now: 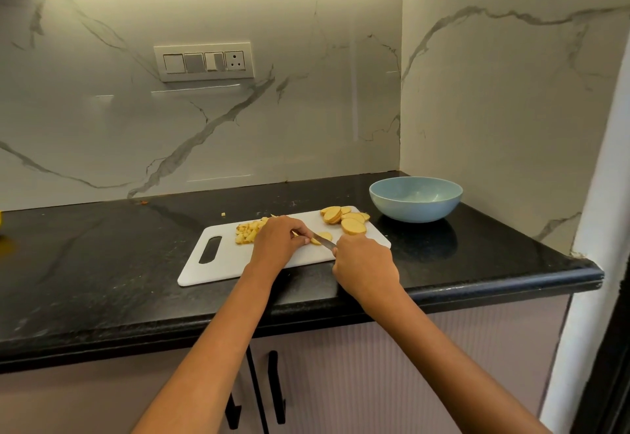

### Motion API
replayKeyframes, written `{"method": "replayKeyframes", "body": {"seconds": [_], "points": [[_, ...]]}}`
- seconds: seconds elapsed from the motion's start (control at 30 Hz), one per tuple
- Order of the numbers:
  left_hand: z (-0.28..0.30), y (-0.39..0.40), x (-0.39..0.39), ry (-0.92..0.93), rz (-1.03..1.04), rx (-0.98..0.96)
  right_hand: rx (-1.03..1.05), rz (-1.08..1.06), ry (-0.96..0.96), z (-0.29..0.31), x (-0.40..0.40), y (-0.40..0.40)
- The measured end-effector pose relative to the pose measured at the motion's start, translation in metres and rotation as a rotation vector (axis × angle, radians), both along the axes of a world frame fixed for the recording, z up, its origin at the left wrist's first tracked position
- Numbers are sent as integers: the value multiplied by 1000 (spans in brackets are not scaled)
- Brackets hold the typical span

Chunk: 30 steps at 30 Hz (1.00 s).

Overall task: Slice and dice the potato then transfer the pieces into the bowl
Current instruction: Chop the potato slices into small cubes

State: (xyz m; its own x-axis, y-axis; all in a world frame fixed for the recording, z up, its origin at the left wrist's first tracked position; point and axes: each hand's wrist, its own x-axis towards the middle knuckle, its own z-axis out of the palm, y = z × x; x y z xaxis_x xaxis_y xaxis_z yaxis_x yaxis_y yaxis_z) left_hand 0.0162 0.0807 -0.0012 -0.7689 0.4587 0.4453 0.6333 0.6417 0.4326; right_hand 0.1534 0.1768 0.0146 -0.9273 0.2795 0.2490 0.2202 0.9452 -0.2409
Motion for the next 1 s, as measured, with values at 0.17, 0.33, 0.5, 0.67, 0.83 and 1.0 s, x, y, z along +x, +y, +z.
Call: {"method": "replayKeyframes", "body": {"seconds": [0.17,0.33,0.5,0.67,0.83,1.0], "points": [[2,1,-2,-11,1,-16,6,15,-17,1,-2,1],[7,1,-2,-11,-3,-57,7,16,-40,5,-6,0],[8,0,5,47,72,-114,113,50,-58,8,-2,-5],[8,-1,8,62,57,-98,187,55,-38,2,12,-11],[8,-1,12,98,58,-84,106,28,-16,5,0,-4],[4,0,8,116,46,-66,-73,-41,80,-4,5,11]]}}
